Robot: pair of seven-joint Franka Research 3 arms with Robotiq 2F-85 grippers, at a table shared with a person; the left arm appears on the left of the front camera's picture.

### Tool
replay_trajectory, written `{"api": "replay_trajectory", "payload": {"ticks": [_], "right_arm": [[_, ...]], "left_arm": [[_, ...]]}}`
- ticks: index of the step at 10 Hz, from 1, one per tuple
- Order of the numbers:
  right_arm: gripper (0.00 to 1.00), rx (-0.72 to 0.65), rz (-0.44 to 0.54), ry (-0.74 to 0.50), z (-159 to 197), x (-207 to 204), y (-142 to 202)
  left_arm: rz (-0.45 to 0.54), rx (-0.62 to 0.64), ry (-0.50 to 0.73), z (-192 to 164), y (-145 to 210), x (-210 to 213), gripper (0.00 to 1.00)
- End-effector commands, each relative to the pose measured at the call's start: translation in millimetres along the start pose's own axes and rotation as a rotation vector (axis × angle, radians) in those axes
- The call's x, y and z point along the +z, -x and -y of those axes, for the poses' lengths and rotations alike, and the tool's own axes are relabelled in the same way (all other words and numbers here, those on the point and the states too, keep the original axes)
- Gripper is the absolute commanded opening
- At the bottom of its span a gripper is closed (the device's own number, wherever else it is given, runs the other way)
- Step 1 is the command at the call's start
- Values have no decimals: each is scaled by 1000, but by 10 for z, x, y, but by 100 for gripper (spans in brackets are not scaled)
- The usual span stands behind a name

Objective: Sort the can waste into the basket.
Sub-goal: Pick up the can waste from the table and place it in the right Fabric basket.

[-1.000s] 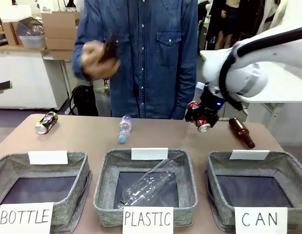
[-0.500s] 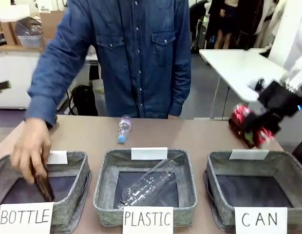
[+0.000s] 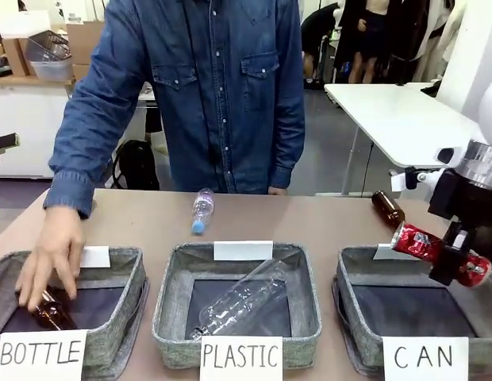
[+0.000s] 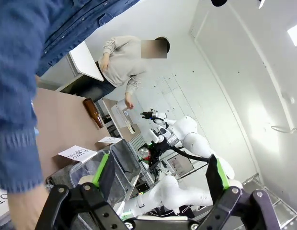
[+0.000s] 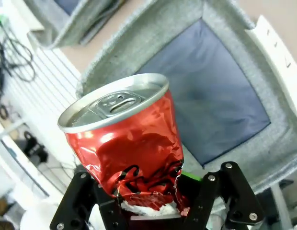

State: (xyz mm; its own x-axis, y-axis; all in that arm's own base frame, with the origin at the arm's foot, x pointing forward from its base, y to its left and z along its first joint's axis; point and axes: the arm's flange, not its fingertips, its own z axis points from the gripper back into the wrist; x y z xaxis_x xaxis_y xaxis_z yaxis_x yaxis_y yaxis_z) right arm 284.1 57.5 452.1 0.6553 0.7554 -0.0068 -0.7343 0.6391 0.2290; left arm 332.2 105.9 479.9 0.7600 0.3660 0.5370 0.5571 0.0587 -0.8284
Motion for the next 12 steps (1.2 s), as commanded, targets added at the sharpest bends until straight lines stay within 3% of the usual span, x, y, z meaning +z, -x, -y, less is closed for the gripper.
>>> {"api": "replay_trajectory", "payload": {"ticks": [1, 4, 5, 6, 8, 10, 11, 12], "right_arm": [[0, 48, -21, 1, 65, -118, 107], [0, 25, -22, 1, 71, -106, 88], [24, 29, -18, 0, 65, -110, 90], [56, 33, -13, 13, 56, -114, 94], [100, 36, -22, 13, 50, -118, 98], [100, 37, -32, 20, 41, -127, 94], [89, 34, -31, 19, 41, -131, 91], [99, 36, -30, 19, 40, -137, 88]], "left_arm": [[14, -18, 21, 22, -2, -13, 100], [14, -18, 21, 22, -2, -13, 100], [14, -18, 21, 22, -2, -13, 100], [14, -18, 21, 22, -2, -13, 100], [14, -18, 21, 22, -2, -13, 100], [14, -18, 21, 22, -2, -13, 100], [14, -18, 21, 22, -2, -13, 100], [14, -18, 21, 22, -2, -13, 100]]}}
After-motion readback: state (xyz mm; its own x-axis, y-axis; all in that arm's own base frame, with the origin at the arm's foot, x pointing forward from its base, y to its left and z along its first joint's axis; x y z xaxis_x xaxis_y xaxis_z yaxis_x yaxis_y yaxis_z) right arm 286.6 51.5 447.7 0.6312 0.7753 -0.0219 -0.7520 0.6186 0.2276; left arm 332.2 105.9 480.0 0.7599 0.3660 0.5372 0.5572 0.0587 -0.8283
